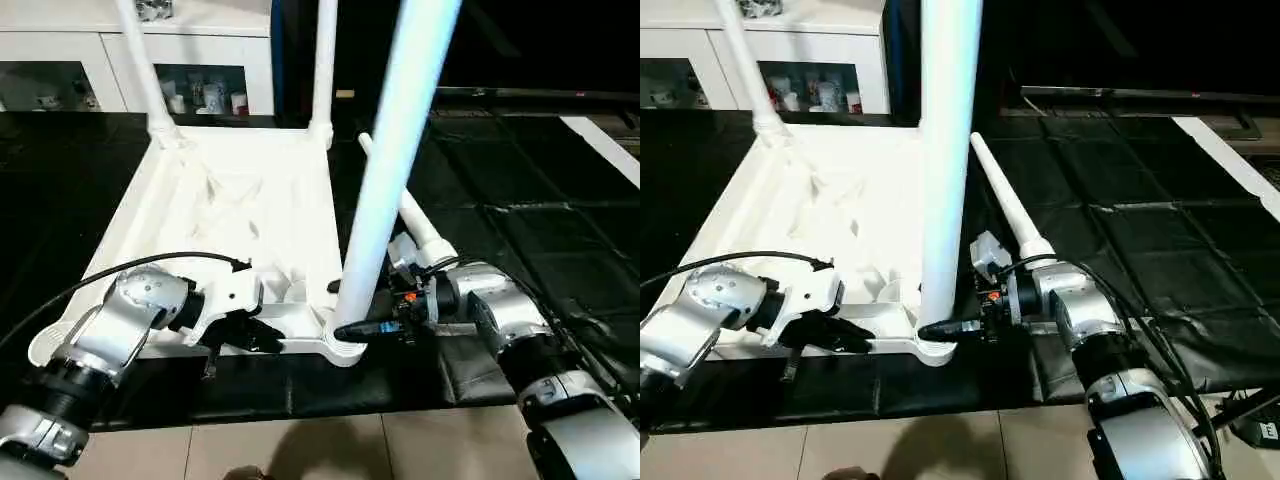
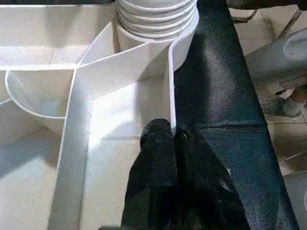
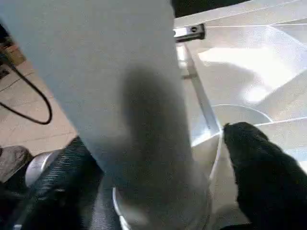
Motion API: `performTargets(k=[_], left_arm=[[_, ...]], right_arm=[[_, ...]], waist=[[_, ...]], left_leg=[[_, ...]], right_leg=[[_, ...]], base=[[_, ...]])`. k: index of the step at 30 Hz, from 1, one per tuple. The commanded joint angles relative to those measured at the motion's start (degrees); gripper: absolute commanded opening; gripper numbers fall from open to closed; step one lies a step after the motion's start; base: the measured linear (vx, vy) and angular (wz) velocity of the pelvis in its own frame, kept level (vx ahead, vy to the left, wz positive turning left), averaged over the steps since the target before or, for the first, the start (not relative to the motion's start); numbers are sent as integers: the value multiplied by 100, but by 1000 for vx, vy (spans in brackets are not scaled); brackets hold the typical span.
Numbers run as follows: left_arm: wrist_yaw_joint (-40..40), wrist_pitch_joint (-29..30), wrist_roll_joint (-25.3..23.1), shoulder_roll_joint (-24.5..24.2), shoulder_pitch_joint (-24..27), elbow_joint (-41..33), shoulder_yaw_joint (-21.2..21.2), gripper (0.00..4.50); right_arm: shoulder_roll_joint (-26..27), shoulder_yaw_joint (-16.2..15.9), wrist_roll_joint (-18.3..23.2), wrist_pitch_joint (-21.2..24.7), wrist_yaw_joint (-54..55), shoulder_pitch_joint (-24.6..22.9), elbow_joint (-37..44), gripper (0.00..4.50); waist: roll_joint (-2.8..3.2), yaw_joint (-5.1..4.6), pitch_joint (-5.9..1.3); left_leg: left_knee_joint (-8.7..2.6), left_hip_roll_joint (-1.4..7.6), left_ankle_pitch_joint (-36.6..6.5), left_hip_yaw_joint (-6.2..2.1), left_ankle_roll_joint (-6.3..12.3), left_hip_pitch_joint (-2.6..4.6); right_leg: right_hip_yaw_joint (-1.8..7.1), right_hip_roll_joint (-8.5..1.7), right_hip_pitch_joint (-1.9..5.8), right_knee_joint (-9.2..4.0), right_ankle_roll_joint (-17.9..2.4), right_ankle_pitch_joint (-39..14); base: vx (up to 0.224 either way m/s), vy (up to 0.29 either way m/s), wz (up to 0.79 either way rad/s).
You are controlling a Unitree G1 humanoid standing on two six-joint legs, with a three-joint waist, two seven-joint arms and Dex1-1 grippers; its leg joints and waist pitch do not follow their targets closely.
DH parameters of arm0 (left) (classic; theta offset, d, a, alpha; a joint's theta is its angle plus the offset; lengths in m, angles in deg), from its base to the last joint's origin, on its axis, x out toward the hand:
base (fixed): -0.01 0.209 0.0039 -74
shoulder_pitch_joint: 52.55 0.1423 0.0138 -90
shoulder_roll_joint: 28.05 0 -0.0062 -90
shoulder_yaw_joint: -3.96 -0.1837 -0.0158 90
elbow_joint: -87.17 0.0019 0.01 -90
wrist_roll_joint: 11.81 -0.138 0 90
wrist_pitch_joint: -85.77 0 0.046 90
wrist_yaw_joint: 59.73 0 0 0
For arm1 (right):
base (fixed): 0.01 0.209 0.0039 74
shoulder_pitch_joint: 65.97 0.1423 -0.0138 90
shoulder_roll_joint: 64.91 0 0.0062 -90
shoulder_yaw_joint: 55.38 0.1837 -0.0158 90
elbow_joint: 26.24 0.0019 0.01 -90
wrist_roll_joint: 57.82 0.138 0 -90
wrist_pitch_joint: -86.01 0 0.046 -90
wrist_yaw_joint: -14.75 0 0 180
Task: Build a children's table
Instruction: Rotate leg to tighten
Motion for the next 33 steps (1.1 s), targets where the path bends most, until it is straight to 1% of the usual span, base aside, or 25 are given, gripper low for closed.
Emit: performTargets(k=[1, 6, 7, 8, 10, 11, 13, 14, 15, 17, 20, 21, 23, 24, 25, 26, 27, 28, 29, 30, 31, 32, 33], left_arm=[[-225, -94, -85, 2, -8, 34, -236, 0], [-234, -121, -87, 0, -10, 99, -214, 0], [-232, -119, -83, 3, -13, 111, -210, 0], [-232, -122, -80, 5, -21, 130, -209, 0], [-230, -127, -74, 5, -28, 166, -201, 0], [-231, -133, -73, 4, -31, 186, -196, 0], [-222, -130, -62, 5, -41, 225, -187, 0], [-217, -113, -54, 7, -44, 234, -180, 0], [-216, -110, -50, 8, -46, 243, -177, 0], [-189, -60, -18, 23, -43, 252, -144, 0], [-118, 60, 43, 53, -31, 257, -72, 0], [-18, 191, 71, 74, -14, 243, -12, 0], [177, 348, 94, 98, 19, 214, 85, 0], [259, 408, 96, 101, 37, 192, 123, 0], [393, 520, 118, 116, 69, 142, 195, 0], [622, 753, 197, 160, 157, 3, 345, 0], [929, 1046, 269, 202, 301, -231, 528, 0], [996, 1118, 278, 207, 345, -304, 562, 0], [1098, 1240, 280, 208, 429, -447, 605, 0], [1187, 1350, 274, 208, 513, -589, 637, 0], [1483, 1711, 287, 299, 688, -911, 751, 0], [1638, 1850, 273, 371, 733, -1017, 794, 0], [1837, 2029, 250, 490, 769, -1138, 837, 0]], right_arm=[[-35, -7, -4, 33, -127, 99, -32, 368], [-42, -32, -2, 50, -222, 109, -34, 317], [-43, -39, 1, 70, -248, 106, -30, 317], [-45, -47, 3, 81, -277, 106, -34, 304], [-48, -60, 9, 96, -306, 100, -37, 287], [-51, -69, 11, 108, -324, 98, -40, 287], [-51, -80, 14, 127, -356, 96, -55, 266], [-50, -86, 16, 144, -371, 90, -57, 266], [-48, -87, 14, 146, -378, 89, -62, 251], [-37, -80, 27, 173, -376, 71, -54, 247], [-10, -65, 33, 204, -337, 25, -34, 235], [4, -72, 28, 224, -291, -31, -5, 233], [55, -41, 10, 208, -56, -109, 28, 231], [85, -17, 20, 210, 36, -142, 51, 227], [139, 40, 62, 264, 174, -185, 84, 225], [253, 126, 40, 246, 578, -233, 72, 224], [432, 253, 24, 223, 1137, -304, 52, 224], [481, 286, 19, 233, 1290, -317, 42, 222], [573, 345, 12, 276, 1568, -331, 19, 222], [667, 400, 5, 343, 1844, -334, -10, 219], [928, 546, 28, 450, 2472, -324, -125, 216], [1039, 610, 45, 474, 2725, -305, -194, 215], [1186, 710, 83, 505, 3064, -261, -305, 213]], waist=[[45, -39, -360], [45, -38, -370], [48, -38, -367], [41, -39, -368], [44, -37, -370], [45, -37, -368], [50, -37, -364], [49, -37, -365], [54, -37, -363], [52, -38, -363], [57, -38, -364], [72, -39, -366], [63, -43, -355], [85, -52, -351], [75, -50, -349], [72, -50, -347], [80, -70, -347], [74, -82, -340], [56, -110, -328], [42, -178, -331], [53, -271, -325], [38, -327, -315], [44, -392, -304]], left_leg=[[-369, 396, -1215, -128, 126, 116], [-360, 394, -1145, -127, 152, 113], [-362, 397, -1155, -128, 152, 112], [-360, 392, -1147, -128, 153, 110], [-361, 395, -1158, -129, 142, 115], [-361, 395, -1167, -128, 141, 114], [-363, 394, -1197, -129, 133, 114], [-363, 395, -1214, -129, 126, 119], [-366, 395, -1219, -133, 120, 119], [-365, 395, -1232, -131, 111, 117], [-363, 393, -1253, -129, 97, 126], [-364, 394, -1265, -129, 84, 127], [-375, 397, -1297, -134, 66, 127], [-382, 393, -1395, -140, 39, 126], [-381, 390, -1424, -141, 31, 132], [-388, 397, -1432, -147, 8, 128], [-399, 410, -1462, -153, -49, 127], [-408, 407, -1493, -161, -65, 126], [-417, 388, -1533, -164, -69, 117], [-432, 379, -1557, -183, -114, 101], [-436, 374, -1604, -191, -140, 86], [-449, 385, -1608, -198, -164, 74], [-455, 355, -1684, -211, -178, 55]], right_leg=[[339, -581, 197, -449, -1280, -935], [333, -577, 202, -433, -1294, -826], [334, -577, 201, -435, -1296, -847], [333, -577, 204, -435, -1292, -858], [333, -578, 202, -435, -1288, -888], [335, -579, 201, -438, -1289, -888], [334, -577, 200, -441, -1287, -936], [337, -578, 200, -443, -1287, -955], [334, -578, 200, -441, -1290, -967], [337, -578, 200, -443, -1283, -973], [336, -575, 196, -443, -1297, -990], [337, -575, 196, -442, -1308, -976], [337, -572, 195, -442, -1293, -1015], [338, -572, 194, -457, -1273, -1125], [340, -580, 197, -469, -1262, -1187], [346, -590, 198, -467, -1249, -1242], [348, -599, 191, -446, -1262, -1235], [345, -599, 187, -453, -1259, -1277], [341, -586, 187, -470, -1237, -1395], [335, -594, 208, -469, -1207, -1512], [340, -596, 216, -484, -1135, -1685], [345, -604, 215, -477, -1160, -1678], [319, -593, 224, -515, -1075, -1984]], base=[[0, 0, 0], [0, 0, 0], [0, 0, 0], [0, 0, 0], [0, 0, 0], [0, 0, 0], [0, 0, 0], [0, 0, 0], [0, 0, 0], [0, 0, 0], [0, 0, 0], [0, 0, 0], [0, 0, 0], [0, 0, 0], [0, 0, 0], [0, 0, 0], [0, 0, 0], [0, 0, 0], [0, 0, 0], [0, 0, 0], [0, 0, 0], [0, 0, 0], [0, 0, 0]])
